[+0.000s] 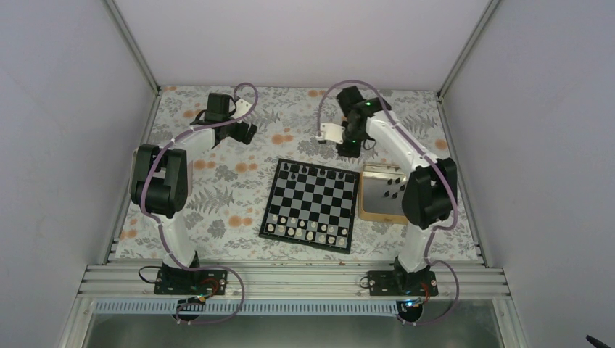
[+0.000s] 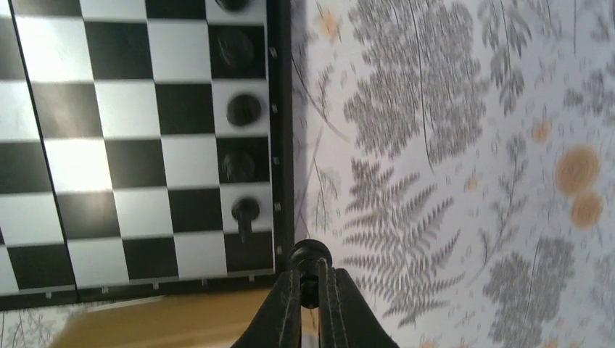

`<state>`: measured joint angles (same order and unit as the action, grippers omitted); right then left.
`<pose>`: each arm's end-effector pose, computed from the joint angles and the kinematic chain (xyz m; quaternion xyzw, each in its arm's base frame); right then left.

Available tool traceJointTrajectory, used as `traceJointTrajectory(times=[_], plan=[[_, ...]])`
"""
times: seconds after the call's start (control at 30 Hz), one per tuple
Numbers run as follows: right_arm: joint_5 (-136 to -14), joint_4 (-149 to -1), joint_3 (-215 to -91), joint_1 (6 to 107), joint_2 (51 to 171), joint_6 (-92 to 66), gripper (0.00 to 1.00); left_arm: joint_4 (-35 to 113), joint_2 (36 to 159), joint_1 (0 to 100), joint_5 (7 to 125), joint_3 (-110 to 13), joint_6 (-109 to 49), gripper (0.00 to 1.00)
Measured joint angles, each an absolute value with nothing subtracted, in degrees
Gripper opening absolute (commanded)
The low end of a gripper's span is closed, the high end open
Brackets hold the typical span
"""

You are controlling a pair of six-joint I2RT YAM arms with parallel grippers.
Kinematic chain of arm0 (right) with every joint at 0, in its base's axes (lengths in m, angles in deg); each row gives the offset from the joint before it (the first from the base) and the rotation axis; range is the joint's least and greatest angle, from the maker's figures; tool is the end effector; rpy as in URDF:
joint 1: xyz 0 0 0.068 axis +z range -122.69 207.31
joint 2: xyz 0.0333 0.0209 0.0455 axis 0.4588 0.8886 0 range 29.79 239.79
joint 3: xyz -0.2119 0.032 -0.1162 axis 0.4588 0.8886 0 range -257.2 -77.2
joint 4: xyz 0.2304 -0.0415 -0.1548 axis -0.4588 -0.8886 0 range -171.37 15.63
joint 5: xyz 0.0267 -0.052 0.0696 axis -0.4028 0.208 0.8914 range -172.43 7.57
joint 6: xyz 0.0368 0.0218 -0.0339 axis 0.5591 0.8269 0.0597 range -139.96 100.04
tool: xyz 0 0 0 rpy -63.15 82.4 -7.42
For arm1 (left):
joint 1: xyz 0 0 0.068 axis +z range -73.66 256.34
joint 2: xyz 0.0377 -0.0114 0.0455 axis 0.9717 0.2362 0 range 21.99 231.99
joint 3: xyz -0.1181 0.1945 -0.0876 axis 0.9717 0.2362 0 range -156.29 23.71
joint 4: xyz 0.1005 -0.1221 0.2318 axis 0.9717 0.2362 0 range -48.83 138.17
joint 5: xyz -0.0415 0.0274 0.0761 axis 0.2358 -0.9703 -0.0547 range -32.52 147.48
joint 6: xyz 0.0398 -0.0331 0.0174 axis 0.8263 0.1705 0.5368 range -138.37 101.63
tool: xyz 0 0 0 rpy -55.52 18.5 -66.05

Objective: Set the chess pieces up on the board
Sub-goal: Place the chess piece on the chessboard.

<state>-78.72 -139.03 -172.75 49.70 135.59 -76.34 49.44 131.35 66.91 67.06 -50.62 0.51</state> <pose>0.3544 0.1485 0.2437 -0.6320 0.7631 -0.0077 0.1349 0.4225 -0.0762 0.1555 0.2558 0.8791 -0.0439 0.3999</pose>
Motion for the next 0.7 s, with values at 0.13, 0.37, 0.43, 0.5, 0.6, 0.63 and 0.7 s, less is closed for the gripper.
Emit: traceJointTrajectory(times=[0.13,0.37,0.43,0.5,0.6,0.63,0.7], plan=[[-78.37,-139.19,-176.27,54.47,140.37,-75.99,0.05,49.44,131.35,66.91,67.08,-50.62,0.48,1.0],[-75.9,-140.24,-179.31,60.45,146.58,-76.13,0.06,49.42,131.33,66.93,67.08,-50.62,0.51,1.0],[-75.29,-140.26,-180.31,61.88,147.91,-76.3,0.07,49.42,131.33,66.93,67.08,-50.62,0.51,1.0],[-74.68,-140.5,-181.06,62.88,148.74,-76.54,0.07,49.42,131.33,66.95,67.08,-50.62,0.51,1.0],[-73.89,-140.89,-182.02,64.21,149.81,-76.98,0.06,49.42,131.33,66.95,67.1,-50.62,0.51,1.0],[-73.74,-140.91,-182.22,64.52,150.12,-77.13,0.06,49.42,131.33,66.95,67.1,-50.62,0.51,1.0],[-73.46,-141.07,-182.46,65.07,150.86,-77.37,0.06,49.42,131.33,66.95,67.1,-50.62,0.51,1.0]])
